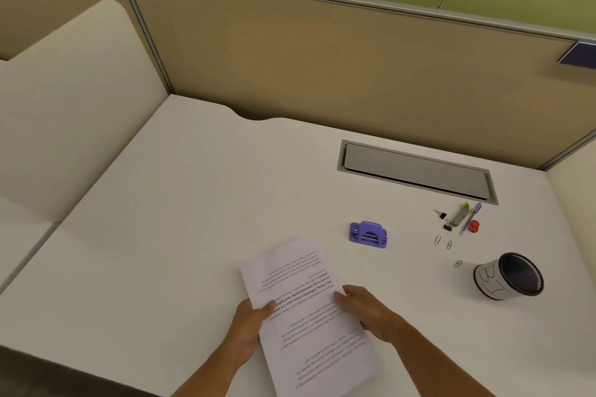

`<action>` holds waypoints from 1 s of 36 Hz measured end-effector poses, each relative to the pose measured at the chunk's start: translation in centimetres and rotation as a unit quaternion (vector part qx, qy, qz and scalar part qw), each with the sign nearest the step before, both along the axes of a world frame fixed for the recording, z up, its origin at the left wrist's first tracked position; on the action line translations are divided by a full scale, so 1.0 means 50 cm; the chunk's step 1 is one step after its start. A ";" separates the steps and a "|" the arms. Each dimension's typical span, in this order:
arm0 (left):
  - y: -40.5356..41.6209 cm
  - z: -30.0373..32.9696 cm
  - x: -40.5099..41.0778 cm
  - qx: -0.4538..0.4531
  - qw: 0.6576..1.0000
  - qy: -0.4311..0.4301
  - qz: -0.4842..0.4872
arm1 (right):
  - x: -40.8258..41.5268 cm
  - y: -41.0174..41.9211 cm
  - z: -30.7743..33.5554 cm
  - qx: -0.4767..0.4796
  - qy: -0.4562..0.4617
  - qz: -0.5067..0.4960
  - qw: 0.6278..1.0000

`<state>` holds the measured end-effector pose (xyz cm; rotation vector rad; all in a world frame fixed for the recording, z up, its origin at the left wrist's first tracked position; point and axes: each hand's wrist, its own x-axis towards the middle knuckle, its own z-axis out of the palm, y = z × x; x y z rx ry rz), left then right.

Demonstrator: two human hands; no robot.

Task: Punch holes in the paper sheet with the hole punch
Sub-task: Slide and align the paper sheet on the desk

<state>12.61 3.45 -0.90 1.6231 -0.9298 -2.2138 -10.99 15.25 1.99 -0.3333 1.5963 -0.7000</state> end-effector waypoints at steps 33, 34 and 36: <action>-0.026 0.017 -0.055 -0.026 0.998 -0.042 0.044 | 0.063 -0.034 -0.016 0.017 0.193 0.047 0.980; -0.027 0.016 -0.056 -0.025 0.997 -0.040 0.058 | 0.062 -0.035 -0.017 0.017 0.198 0.047 0.979; -0.028 0.015 -0.056 -0.031 0.996 -0.047 0.066 | 0.062 -0.035 -0.016 0.019 0.206 0.049 0.977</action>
